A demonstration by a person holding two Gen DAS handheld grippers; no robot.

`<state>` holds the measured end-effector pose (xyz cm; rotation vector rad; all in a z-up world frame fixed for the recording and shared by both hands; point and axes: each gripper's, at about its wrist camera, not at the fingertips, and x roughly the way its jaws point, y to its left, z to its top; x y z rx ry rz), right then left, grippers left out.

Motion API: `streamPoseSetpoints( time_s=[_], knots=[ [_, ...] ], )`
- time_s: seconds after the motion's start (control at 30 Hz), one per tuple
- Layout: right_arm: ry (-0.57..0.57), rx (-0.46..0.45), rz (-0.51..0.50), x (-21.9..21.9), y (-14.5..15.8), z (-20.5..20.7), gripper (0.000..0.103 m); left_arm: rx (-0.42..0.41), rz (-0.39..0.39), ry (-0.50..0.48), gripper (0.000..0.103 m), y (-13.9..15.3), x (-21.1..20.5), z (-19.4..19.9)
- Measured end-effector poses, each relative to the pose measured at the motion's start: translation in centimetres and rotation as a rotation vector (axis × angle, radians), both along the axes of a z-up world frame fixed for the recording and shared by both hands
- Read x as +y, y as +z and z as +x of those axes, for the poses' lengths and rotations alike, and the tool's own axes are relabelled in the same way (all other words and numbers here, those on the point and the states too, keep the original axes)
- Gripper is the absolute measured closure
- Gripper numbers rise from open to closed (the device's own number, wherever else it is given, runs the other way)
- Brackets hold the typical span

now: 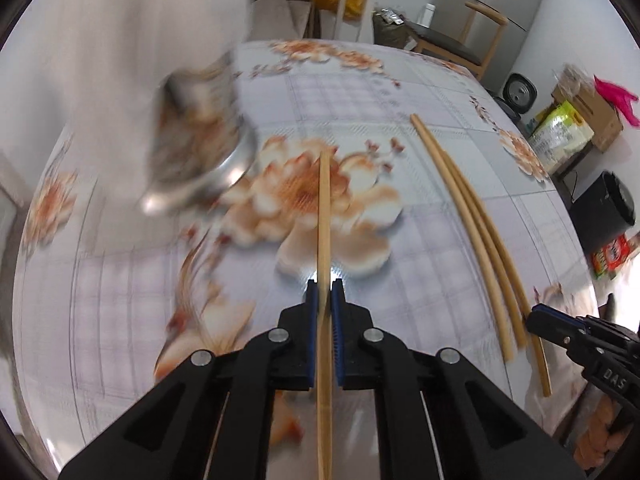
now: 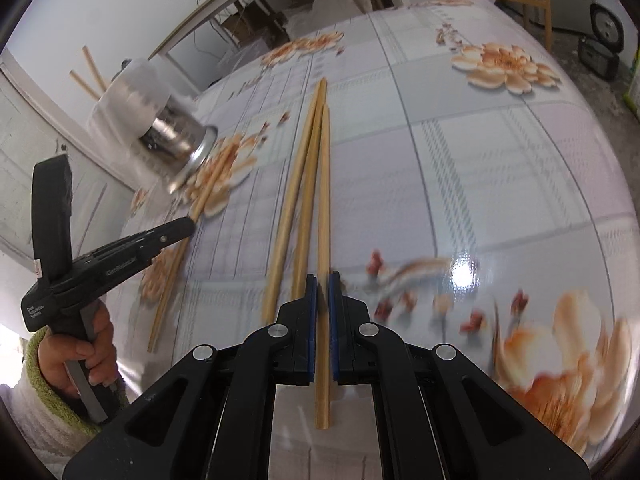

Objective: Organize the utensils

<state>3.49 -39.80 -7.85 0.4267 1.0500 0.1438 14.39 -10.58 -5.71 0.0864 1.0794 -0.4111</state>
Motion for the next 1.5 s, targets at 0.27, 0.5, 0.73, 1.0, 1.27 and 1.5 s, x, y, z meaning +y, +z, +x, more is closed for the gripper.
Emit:
streamPoseSetpoints(
  time_s=[0.27,0.5,0.73,1.0,1.27,1.5],
  knots=[
    [-0.009,0.030,-0.024,0.2,0.3,-0.3,0.094,0.073,-0.084,-0.018,0.096,0.1,3.3,-1.5],
    [-0.004,0.003,-0.089,0.2,1.9,2.0,0.087,0.058,-0.090,-0.103,0.073,2.0,2.6,-0.2],
    [0.039,-0.004,-0.149,1.0,1.9,5.1,0.087,0.035,-0.005,-0.141,0.073,0.8,0.2,2.7],
    [0.083,-0.001,-0.164,1.2,1.6,6.9,0.087,0.002,0.045,-0.148,0.077,0.2,-1.2,5.1],
    [0.073,0.019,-0.185,0.4,0.6,7.6,0.098,-0.024,0.051,-0.135,0.085,0.0,-1.0,5.6],
    [0.054,0.020,-0.227,-0.2,0.7,8.5,0.098,-0.038,0.082,-0.140,0.085,0.1,-1.4,5.5]
  ],
)
